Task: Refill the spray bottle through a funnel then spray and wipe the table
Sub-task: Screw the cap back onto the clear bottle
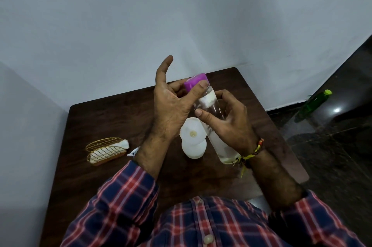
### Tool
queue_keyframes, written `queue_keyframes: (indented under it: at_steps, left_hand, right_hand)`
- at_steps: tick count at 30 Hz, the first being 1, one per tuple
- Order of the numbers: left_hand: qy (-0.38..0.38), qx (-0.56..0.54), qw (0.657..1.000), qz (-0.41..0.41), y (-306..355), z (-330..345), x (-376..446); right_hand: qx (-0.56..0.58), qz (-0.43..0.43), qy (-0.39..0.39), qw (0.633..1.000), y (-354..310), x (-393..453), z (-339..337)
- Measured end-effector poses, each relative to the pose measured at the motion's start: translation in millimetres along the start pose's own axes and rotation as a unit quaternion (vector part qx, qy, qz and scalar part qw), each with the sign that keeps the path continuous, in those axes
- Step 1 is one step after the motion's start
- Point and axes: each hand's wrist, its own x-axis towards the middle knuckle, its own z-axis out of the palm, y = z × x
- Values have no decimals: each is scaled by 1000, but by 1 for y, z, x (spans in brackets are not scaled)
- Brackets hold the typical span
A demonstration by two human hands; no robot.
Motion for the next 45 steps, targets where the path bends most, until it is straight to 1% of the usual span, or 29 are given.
queue_keyframes:
  at_steps: [3,7,10,12,13,15,17,18,20,22,24,27,30,32,34,36,38,39,40,42,44,45]
  left_hand:
    - [-27,4,1000,1,2,-4,1]
    - [-51,-45,997,-38,1,-8,2]
    - [-71,-28,996,-42,-4,-14,3]
    - [-55,-17,998,-37,-11,-23,2]
    - [-33,-2,999,-37,-16,-29,2]
    - [28,74,996,-38,-25,-40,0]
    - [97,157,981,-55,-33,-54,-3]
    - [123,180,974,-65,-37,-60,-4]
    - [159,205,962,-79,-46,-77,-8]
    - [179,224,954,-85,-54,-95,-13]
    - [216,238,942,-94,-61,-119,-19]
    - [301,264,910,-104,-77,-166,-29]
    - [395,296,859,-137,-97,-224,-45]
    - [421,304,838,-169,-111,-256,-54]
    - [411,328,822,-219,-129,-284,-63]
    - [379,340,818,-269,-148,-306,-67]
    - [322,326,825,-331,-167,-322,-71]
    - [280,322,822,-378,-176,-330,-72]
    - [228,329,810,-429,-183,-338,-74]
    - [120,368,770,-508,-194,-349,-78]
    - [29,419,733,-535,-201,-354,-84]
    - [1,441,720,-535,-205,-354,-86]
  right_hand:
    - [-1,4,9,1000,-1,-3,3]
    - [-22,10,13,1000,-5,-3,5]
    - [-48,3,29,998,-10,-2,6]
    - [-64,-4,48,997,-16,-1,7]
    - [-74,-7,60,995,-18,-1,9]
    - [-87,-14,76,993,-25,0,14]
    - [-86,-16,80,993,-31,1,24]
    - [-85,-17,84,993,-34,1,29]
    - [-87,-18,85,992,-39,2,43]
    - [-92,-16,80,992,-44,4,58]
    - [-94,-16,67,993,-47,7,75]
    - [-81,-15,54,995,-52,9,101]
    - [-65,-7,37,997,-57,13,135]
    - [-57,-2,34,998,-59,18,160]
    - [-37,7,33,999,-59,24,191]
    - [-10,18,23,1000,-55,31,222]
    - [10,31,9,999,-48,39,250]
    - [15,35,1,999,-43,44,264]
    - [19,39,-8,999,-39,50,277]
    - [29,49,-29,998,-28,63,302]
    - [32,60,-45,997,-14,79,327]
    - [32,63,-49,996,-4,89,339]
